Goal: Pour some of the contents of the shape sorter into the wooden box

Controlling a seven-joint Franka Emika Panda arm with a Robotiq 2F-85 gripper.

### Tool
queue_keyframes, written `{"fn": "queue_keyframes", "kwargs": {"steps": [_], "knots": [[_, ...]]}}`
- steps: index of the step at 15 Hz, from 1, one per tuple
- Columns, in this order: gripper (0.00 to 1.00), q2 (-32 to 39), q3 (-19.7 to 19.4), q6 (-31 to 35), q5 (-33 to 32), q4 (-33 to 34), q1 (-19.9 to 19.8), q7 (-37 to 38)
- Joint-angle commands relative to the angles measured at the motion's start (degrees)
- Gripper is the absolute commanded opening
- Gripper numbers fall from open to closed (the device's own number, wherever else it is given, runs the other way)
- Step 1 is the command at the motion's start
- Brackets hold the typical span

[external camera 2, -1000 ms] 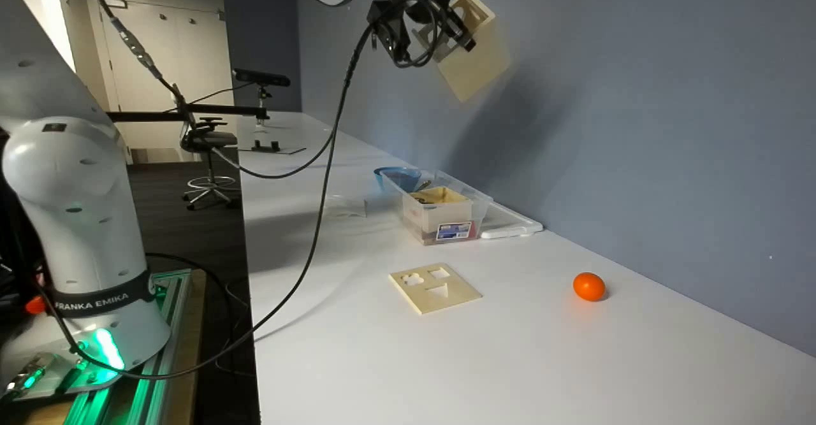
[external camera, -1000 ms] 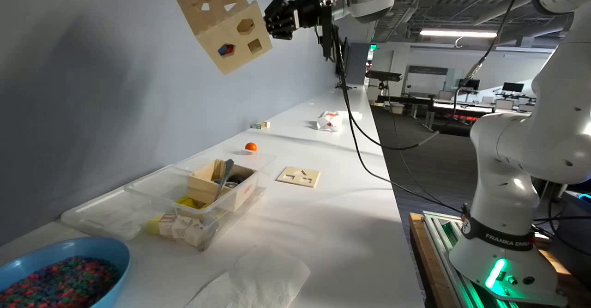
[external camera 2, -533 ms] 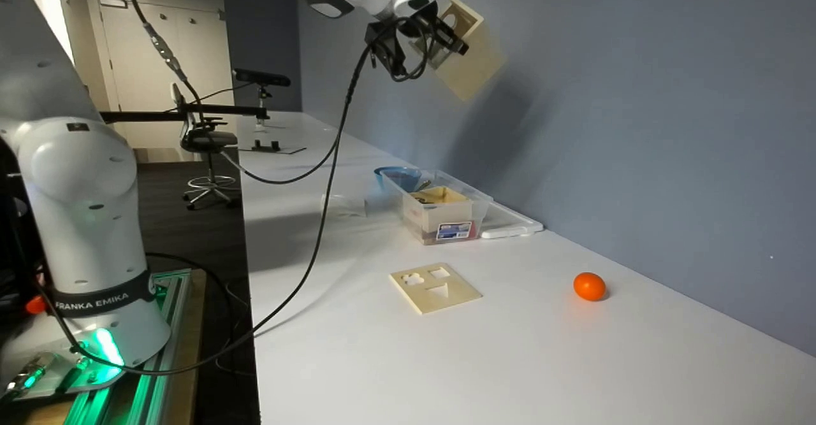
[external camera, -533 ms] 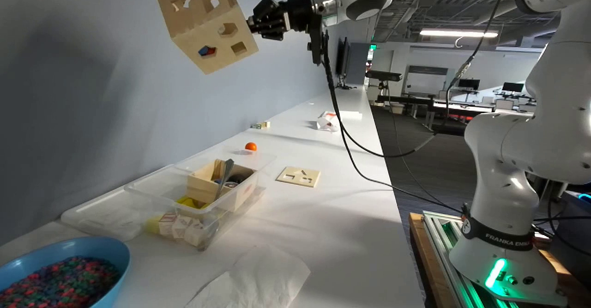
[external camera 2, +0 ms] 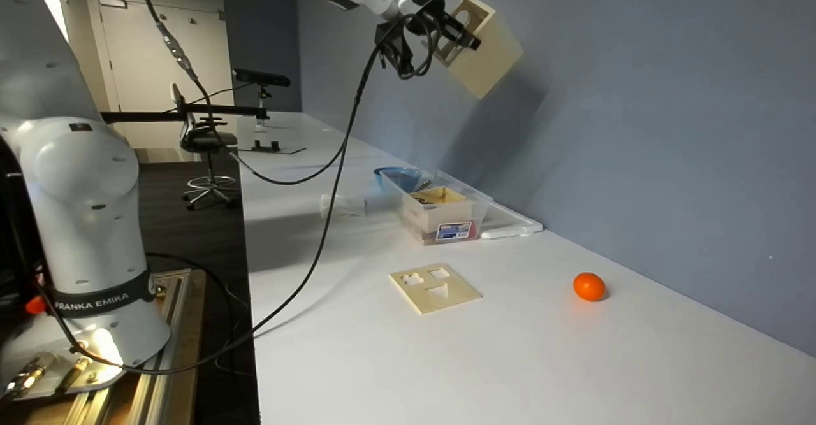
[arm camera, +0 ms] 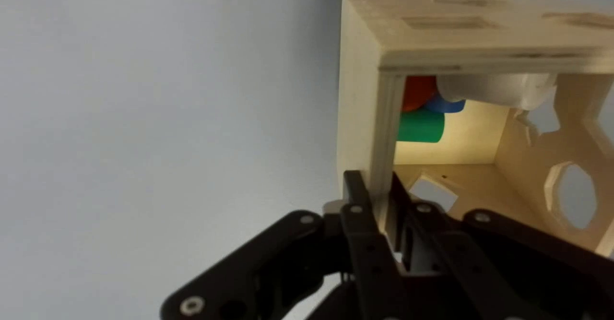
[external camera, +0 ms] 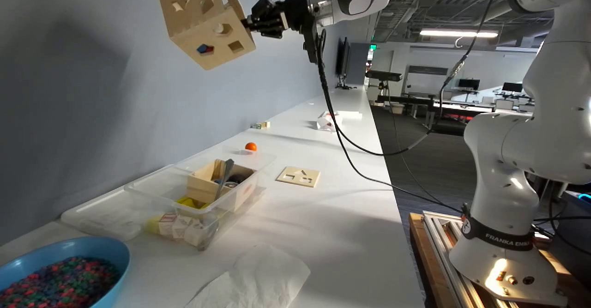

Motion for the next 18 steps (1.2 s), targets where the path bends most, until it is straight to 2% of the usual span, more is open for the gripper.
{"fn": "queue_keyframes", "kwargs": {"steps": [1, 2, 6, 9, 12, 18], "knots": [[0.13, 0.13, 0.0, 0.0, 0.0, -0.01, 0.0, 0.0], [0.03, -0.04, 0.72, 1.1, 2.31, 1.16, -0.17, -2.95], [0.03, -0.15, 5.17, 7.39, 11.52, 6.51, -2.89, -15.16], [0.03, 0.14, 11.26, 9.04, 12.95, 10.29, -9.28, -18.97], [0.03, -1.31, 17.62, 6.79, 11.66, 10.97, -15.84, -23.36], [0.03, -4.33, 31.59, 4.56, 11.94, 8.14, -28.67, -37.99]]}}
